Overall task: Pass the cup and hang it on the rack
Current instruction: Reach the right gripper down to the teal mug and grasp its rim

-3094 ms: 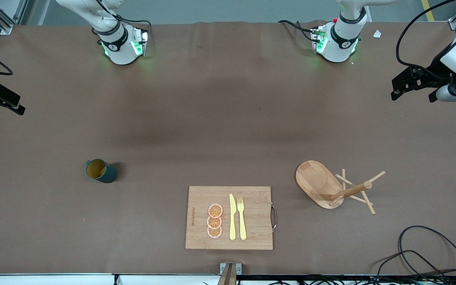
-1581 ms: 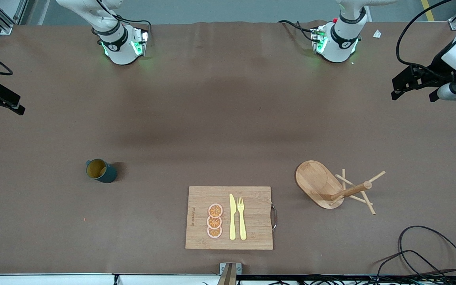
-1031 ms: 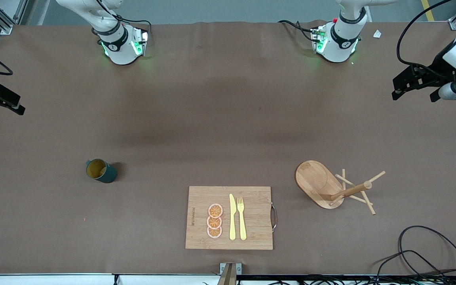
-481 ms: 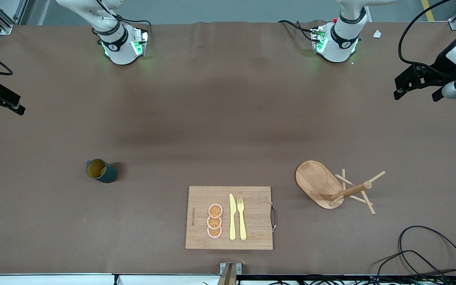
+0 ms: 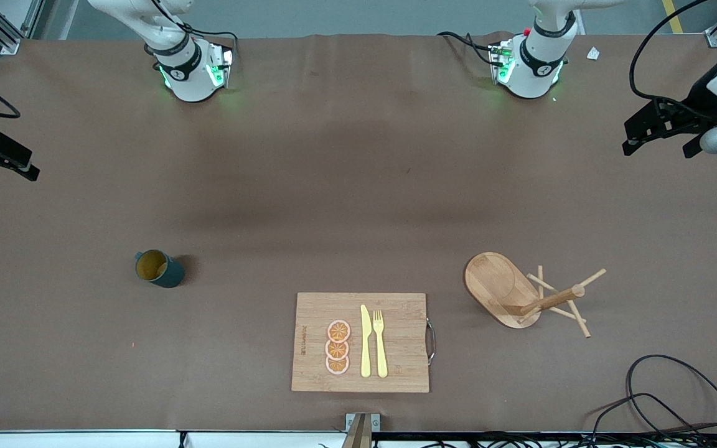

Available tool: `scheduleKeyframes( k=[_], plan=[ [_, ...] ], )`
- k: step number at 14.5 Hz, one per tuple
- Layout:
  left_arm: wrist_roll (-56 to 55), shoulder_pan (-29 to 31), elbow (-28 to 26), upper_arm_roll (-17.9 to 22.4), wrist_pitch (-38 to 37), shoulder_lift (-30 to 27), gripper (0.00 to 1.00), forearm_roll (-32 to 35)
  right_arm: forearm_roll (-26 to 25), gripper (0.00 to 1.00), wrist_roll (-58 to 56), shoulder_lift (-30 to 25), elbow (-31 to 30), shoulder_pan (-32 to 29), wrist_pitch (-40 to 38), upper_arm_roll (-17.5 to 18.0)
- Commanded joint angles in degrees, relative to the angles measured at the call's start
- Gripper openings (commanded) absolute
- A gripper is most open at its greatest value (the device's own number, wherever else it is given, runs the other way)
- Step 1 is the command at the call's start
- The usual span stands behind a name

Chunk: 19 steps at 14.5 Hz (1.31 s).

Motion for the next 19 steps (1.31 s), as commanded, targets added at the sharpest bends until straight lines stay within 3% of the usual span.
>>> scheduleKeyframes(
  k=[1, 3, 7, 13, 19],
  plan=[
    [-0.7, 0.0, 0.5, -0.2, -1.0, -0.3, 1.00, -0.3, -0.4, 1.00, 0.8, -1.4, -1.7, -0.4, 0.5, 0.3],
    [-0.6, 0.1, 0.3, -0.3, -1.1, -0.3, 1.00, -0.3, 0.2, 1.00, 0.6, -0.6, -1.3, -0.9, 0.2, 0.1],
    [-0.6, -0.3, 0.4, -0.6, -1.1, 0.2, 1.00, -0.3, -3.5, 1.00, 0.8, 13.4, -0.8, 3.5, 0.0, 0.1],
    [-0.7, -0.4, 0.2, -0.7, -0.9, 0.5, 1.00, -0.4, -2.5, 1.00, 1.0, 18.1, 0.3, 3.8, 7.6, 0.4],
    [-0.7, 0.1, 0.3, -0.6, -0.2, 0.4, 1.00, -0.4, -2.4, 1.00, 9.6, 26.5, -0.4, 4.2, 14.6, 0.4]
  ],
)
